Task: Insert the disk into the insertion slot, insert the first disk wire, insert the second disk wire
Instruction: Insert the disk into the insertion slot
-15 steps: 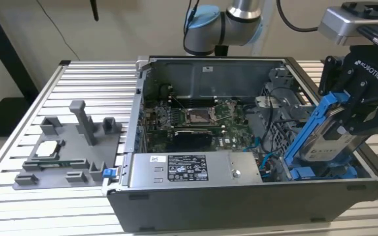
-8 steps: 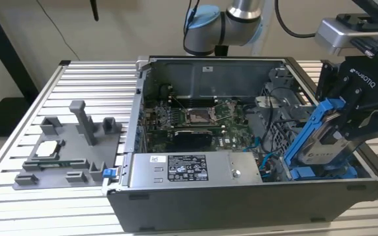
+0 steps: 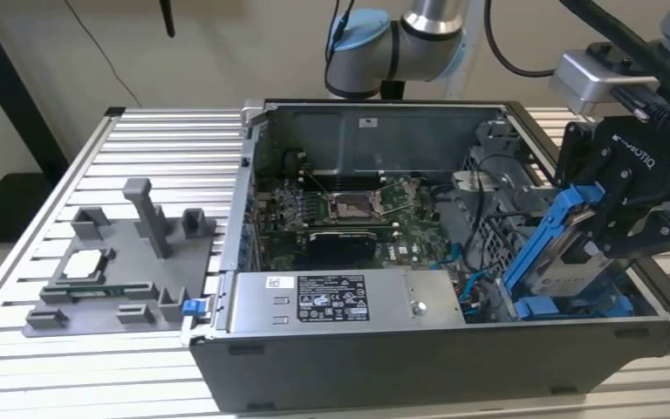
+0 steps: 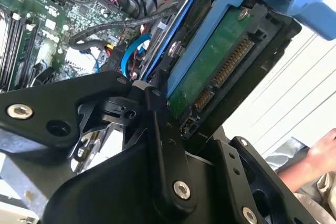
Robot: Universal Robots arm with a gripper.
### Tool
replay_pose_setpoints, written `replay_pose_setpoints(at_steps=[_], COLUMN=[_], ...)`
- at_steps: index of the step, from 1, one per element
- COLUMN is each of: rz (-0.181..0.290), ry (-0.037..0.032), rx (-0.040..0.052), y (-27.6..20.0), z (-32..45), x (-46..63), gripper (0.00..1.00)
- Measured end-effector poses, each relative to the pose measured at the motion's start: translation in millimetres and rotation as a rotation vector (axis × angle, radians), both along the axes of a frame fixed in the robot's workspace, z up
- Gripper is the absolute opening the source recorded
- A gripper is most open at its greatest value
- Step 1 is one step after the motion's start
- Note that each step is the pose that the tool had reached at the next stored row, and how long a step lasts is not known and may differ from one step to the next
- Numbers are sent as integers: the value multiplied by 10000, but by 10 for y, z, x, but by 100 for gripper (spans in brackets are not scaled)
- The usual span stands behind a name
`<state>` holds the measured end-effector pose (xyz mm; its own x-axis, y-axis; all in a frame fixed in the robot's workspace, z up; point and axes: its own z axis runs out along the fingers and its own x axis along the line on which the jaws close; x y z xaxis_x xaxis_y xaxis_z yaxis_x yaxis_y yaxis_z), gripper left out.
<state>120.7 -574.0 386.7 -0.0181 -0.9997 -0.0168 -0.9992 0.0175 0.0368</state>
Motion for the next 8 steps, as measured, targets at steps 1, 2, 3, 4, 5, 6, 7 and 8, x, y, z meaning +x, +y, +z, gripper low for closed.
replay_pose_setpoints(at_steps=[1, 2, 3, 4, 5, 6, 7, 8], rz=[-1, 0, 0, 0, 0, -1, 0, 0], ry=[0, -1, -1, -1, 0, 0, 0, 0], rx=[1, -1, -1, 3, 5, 4, 4, 6], y=[0, -1, -1, 0, 0, 1, 4, 11], z=[-1, -1, -1, 0, 7, 22, 35, 40], x=[0, 0, 0, 0, 0, 0, 0, 0], gripper=[0, 100, 100, 100, 100, 100, 100, 100])
